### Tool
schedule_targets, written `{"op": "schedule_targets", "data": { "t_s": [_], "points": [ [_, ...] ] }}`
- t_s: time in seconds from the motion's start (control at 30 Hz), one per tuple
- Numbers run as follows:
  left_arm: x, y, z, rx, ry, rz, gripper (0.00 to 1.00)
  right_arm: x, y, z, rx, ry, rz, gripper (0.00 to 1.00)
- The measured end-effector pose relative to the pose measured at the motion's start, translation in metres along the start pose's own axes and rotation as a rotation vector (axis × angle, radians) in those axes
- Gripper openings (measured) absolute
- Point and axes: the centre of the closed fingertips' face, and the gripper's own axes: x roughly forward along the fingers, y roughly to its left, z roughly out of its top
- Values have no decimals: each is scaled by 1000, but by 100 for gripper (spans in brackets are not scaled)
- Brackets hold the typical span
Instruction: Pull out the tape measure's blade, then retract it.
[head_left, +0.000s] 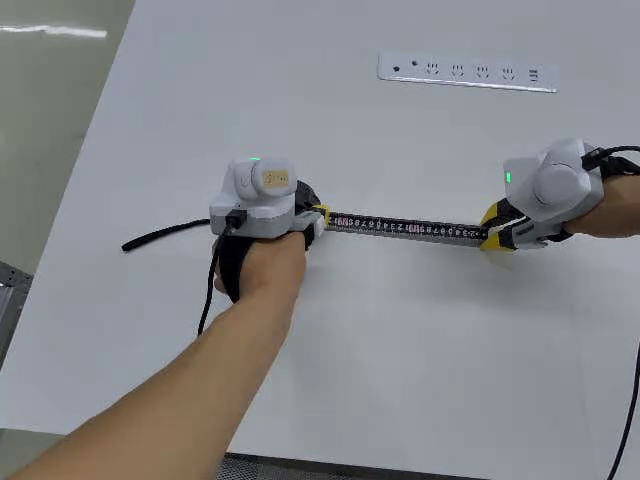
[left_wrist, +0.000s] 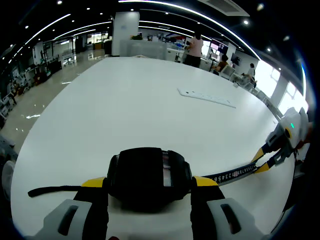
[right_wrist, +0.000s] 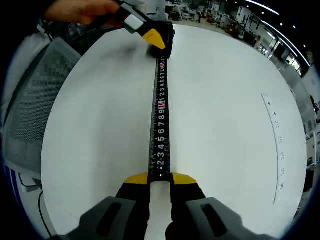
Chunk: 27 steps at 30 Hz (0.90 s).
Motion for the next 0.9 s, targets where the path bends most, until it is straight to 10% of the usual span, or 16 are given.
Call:
{"op": "schedule_targets", "data": {
  "t_s": [0.9],
  "points": [
    [-3,0,5,-79,7,-47,62,-1,0,0,-6,0,2,14]
  ]
}}
